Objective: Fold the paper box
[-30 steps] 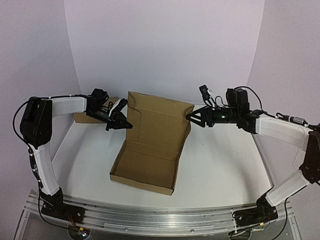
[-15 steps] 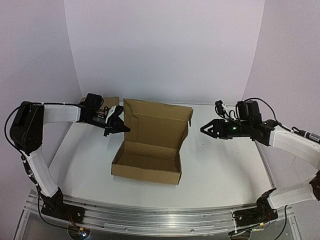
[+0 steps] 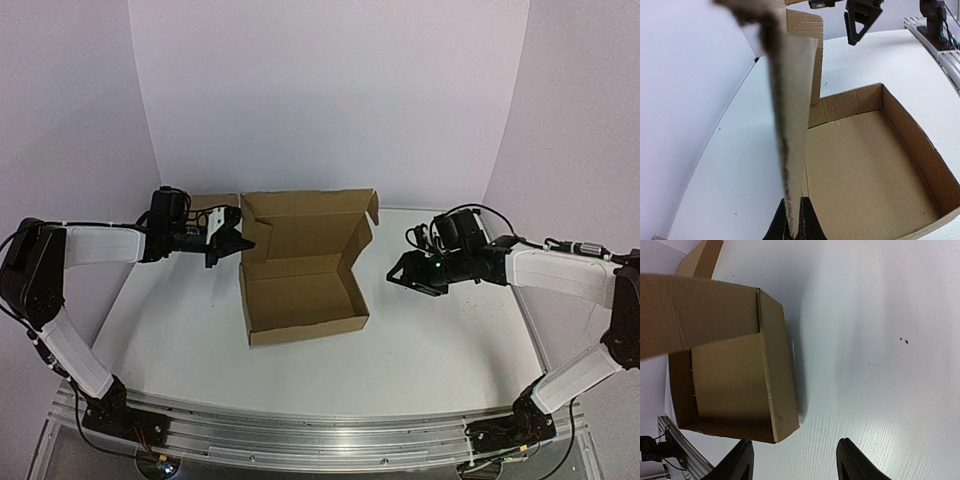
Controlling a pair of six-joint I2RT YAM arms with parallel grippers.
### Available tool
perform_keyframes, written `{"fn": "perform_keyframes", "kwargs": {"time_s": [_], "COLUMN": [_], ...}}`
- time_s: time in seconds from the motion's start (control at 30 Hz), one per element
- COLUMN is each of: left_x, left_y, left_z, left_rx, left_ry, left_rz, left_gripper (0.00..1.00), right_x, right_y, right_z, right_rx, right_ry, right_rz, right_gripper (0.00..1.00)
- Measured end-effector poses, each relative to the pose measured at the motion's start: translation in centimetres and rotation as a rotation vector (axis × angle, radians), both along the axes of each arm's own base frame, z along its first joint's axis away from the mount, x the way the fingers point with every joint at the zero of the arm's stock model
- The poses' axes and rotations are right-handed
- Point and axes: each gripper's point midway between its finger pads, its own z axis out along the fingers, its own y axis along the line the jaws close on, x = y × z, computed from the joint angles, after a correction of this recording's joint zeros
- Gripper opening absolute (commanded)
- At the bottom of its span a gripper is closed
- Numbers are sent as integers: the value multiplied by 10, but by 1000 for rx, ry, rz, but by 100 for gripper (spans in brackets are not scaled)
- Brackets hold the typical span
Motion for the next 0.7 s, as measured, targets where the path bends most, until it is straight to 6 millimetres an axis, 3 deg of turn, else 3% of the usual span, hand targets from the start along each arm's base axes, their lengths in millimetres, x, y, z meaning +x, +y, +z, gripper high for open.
{"fn": "perform_keyframes", "kwargs": {"time_s": [0.1,0.23,0.37,0.7], "left_x": [-13,-28,-37,-64], "left_y": [4,7,9,15], "left_z": [-11,-34,-43,-60], "left_rx": [47,111,153,238], "left_ry": [-123,-228,-300,-274], "left_rz": [-45,-122,-190,-337], "left_gripper": [0,1,9,31], "right_x": [7,8,6,4], "right_y": [2,2,3,21], "right_z": [3,-10,-19,-13], "right_rx": [-3,-23,-38,-29], "right_ry": [-16,10,33,20], "right_rz": [-6,-9,-4,42], "right_gripper": [57,58,59,60]}}
